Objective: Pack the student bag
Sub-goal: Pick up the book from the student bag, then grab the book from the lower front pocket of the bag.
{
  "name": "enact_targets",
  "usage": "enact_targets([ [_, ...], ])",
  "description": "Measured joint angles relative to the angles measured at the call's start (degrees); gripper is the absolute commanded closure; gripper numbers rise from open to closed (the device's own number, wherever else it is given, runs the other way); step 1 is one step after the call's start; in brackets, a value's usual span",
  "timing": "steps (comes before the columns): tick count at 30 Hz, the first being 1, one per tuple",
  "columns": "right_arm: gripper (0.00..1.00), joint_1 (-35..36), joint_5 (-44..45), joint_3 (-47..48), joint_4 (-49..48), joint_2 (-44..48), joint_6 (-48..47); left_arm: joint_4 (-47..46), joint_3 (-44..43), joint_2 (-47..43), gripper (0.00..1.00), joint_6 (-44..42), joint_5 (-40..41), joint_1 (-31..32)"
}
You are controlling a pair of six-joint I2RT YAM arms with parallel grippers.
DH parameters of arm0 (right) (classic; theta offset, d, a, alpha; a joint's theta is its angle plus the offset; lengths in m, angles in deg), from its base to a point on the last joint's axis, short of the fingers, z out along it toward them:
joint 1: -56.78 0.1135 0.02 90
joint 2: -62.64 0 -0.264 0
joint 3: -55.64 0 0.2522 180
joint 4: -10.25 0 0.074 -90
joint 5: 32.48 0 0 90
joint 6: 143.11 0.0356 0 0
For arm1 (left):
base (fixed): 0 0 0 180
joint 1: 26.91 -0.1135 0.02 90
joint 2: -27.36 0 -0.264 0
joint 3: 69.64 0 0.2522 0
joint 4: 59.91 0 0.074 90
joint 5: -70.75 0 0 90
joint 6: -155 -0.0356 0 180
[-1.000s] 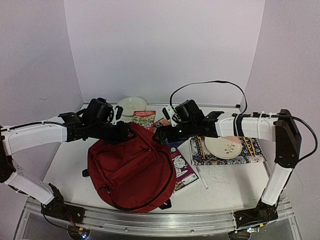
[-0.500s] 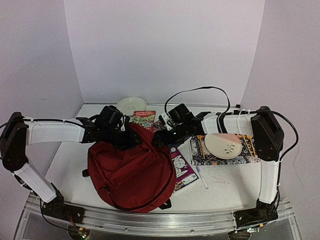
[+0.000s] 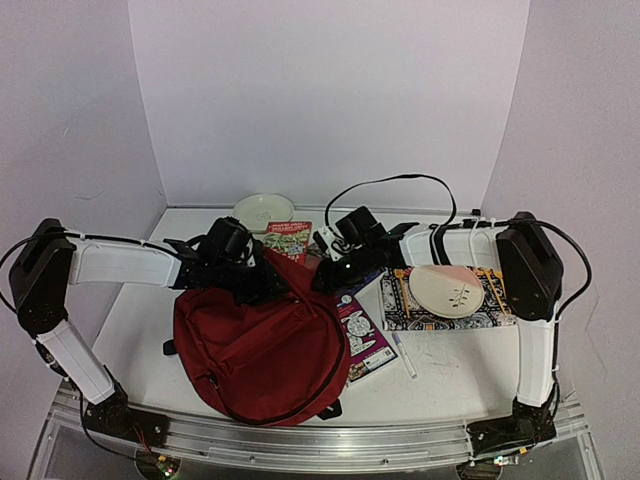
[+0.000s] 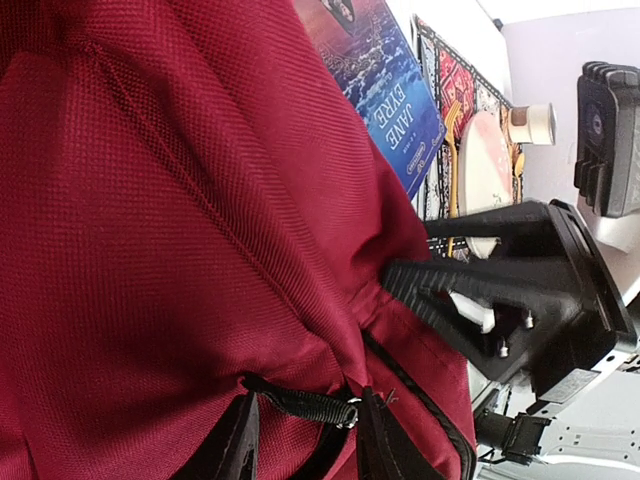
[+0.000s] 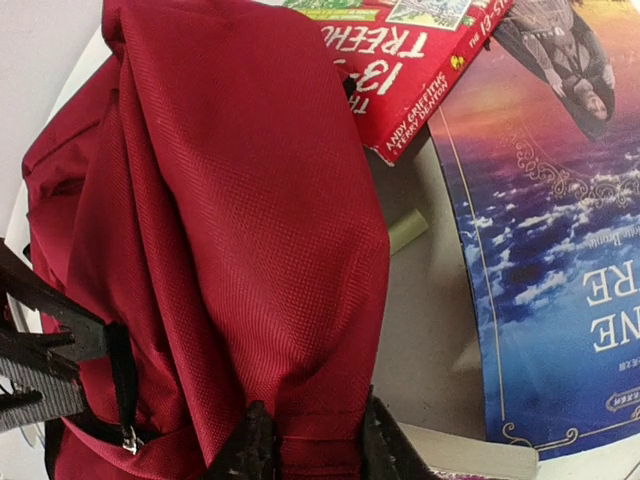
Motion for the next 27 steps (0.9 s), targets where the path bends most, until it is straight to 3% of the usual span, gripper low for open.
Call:
enact_targets([
  [1, 1.0, -0.04, -0.16, 0.0, -0.05, 0.0, -0.08, -0.16, 0.1, 0.04, 0.65, 0.26, 0.0, -0.02],
  [12, 1.0, -0.03, -1.18, -0.19, -1.22, 0.0, 0.19, -0.76, 2.63, 0.21, 0.64, 4.21, 1.46, -0.15],
  [22, 1.0, -0.03, -1.58, -0.73, -2.34, 0.04, 0.19, -1.09, 2.11, 3.23, 0.79, 4.94, 1.55, -0.21],
  [27, 1.0, -0.05, -2.03, -1.26, -3.34, 0.12, 0.17, -1.07, 0.91, 4.79, 0.8, 4.93, 1.49, -0.31],
])
